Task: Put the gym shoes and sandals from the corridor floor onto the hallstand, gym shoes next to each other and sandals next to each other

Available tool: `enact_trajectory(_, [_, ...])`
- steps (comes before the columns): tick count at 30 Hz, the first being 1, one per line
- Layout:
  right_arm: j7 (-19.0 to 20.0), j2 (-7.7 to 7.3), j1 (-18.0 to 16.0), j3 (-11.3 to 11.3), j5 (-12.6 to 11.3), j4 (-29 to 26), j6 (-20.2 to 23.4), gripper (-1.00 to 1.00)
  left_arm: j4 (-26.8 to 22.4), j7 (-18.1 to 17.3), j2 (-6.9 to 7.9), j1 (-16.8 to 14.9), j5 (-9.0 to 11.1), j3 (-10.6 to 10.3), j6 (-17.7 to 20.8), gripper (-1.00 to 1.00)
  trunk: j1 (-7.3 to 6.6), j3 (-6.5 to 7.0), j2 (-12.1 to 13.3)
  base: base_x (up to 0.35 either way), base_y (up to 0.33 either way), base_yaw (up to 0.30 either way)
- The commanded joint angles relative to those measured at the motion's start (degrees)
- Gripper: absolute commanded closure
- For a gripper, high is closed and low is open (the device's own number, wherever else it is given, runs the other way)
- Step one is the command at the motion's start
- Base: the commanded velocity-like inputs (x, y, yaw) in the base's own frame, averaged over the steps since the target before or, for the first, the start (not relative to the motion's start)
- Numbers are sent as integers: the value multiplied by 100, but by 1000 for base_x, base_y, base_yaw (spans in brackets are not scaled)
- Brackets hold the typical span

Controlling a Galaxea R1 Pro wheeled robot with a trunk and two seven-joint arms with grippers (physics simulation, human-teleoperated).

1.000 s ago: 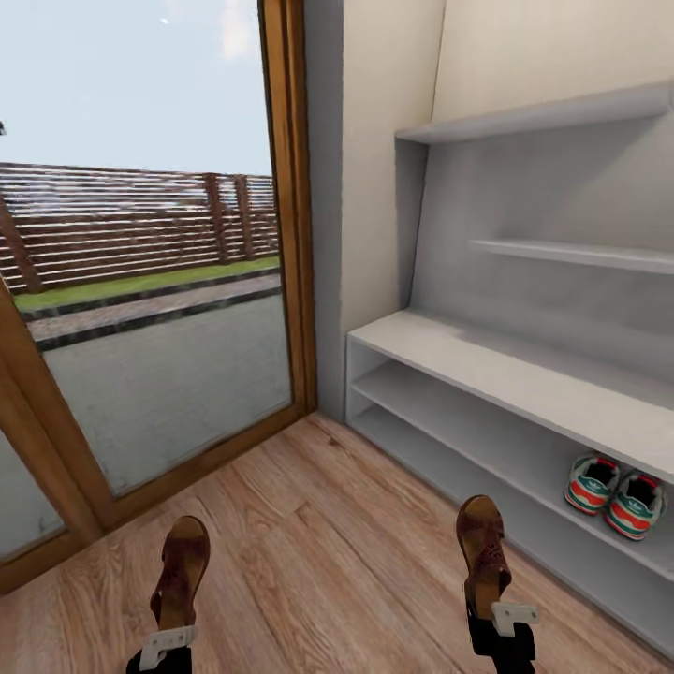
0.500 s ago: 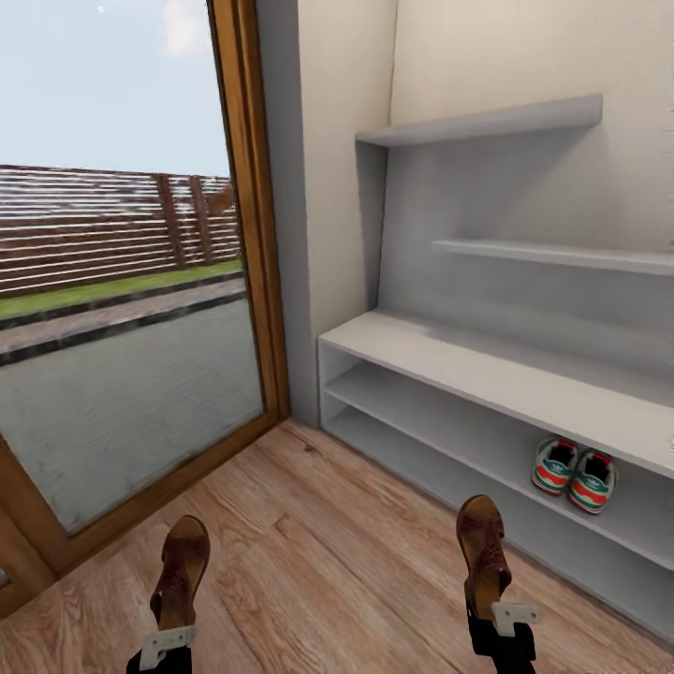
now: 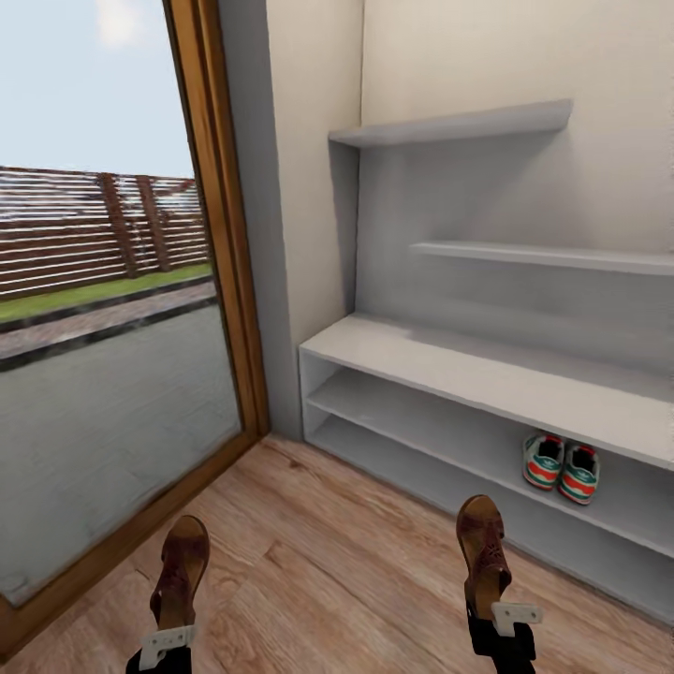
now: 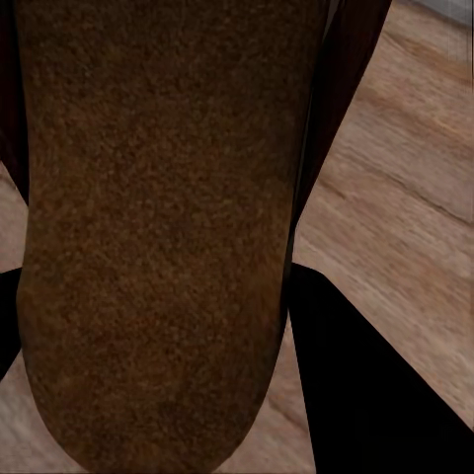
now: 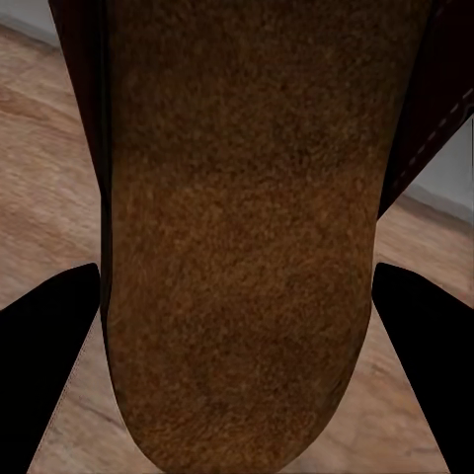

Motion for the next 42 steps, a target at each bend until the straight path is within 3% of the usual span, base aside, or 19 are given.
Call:
enact_trajectory(1, [-29, 2, -6, -26, 60, 8, -17, 100, 3, -41, -1, -6, -52, 50, -25, 100, 0, -3, -2, 105, 286, -262])
enact_trajectory(9, [-28, 2, -5, -26, 60, 8, -17, 100, 3, -41, 4, -6, -52, 50, -25, 100, 0, 13, -2, 28, 225, -262])
enact_trajectory(42, [-25, 2, -4, -26, 60, 8, -17, 100, 6, -41, 4, -6, -52, 50, -25, 100, 0, 77, -2, 0, 3, -262])
